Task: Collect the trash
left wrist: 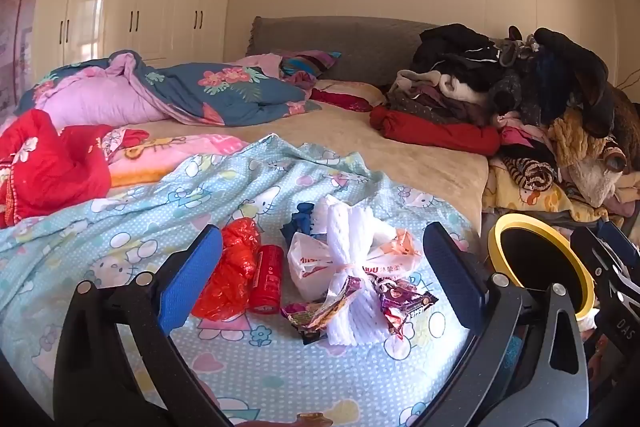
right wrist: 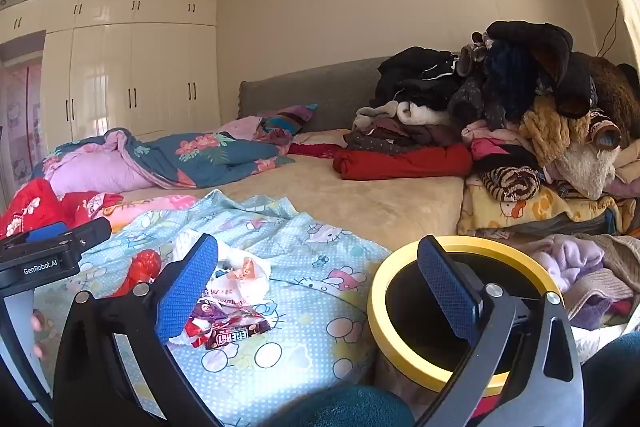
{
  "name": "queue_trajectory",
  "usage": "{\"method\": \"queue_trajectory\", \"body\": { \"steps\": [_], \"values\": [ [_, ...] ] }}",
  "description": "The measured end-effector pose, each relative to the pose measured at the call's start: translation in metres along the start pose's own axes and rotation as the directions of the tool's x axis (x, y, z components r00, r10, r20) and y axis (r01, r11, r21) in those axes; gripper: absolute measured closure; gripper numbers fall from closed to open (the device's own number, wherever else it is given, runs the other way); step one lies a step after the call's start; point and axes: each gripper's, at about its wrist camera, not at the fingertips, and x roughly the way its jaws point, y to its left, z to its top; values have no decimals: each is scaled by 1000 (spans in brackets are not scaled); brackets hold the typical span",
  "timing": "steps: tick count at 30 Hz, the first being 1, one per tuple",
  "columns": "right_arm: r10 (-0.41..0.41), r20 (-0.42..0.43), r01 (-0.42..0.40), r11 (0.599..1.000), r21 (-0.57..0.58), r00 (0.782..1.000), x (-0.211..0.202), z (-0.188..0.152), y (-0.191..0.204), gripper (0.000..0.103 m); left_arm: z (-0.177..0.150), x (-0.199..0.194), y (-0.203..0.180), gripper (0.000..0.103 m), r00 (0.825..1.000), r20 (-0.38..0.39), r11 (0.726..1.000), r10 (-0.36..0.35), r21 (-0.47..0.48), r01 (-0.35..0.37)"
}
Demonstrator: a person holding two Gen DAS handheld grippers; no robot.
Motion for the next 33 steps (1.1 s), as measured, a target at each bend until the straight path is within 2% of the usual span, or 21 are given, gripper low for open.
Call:
{"method": "queue_trajectory", "body": {
  "steps": [1,15,17,33],
  "values": [
    [-8,20,8,1000,-16,1000,-2,0,1,6,0,0,0,11,1000,-1,1000,-2,-3,2],
    [-13,22,14,1000,-18,1000,-1,14,0,6,4,-5,-7,11,1000,6,1000,-20,-3,20],
    [-11,25,12,1000,-27,1000,-2,5,5,6,5,-4,-9,11,1000,6,1000,-25,0,25],
    [-17,35,18,999,-31,999,-6,7,2,6,3,-7,-4,11,999,19,999,-38,-11,38]
  ]
}}
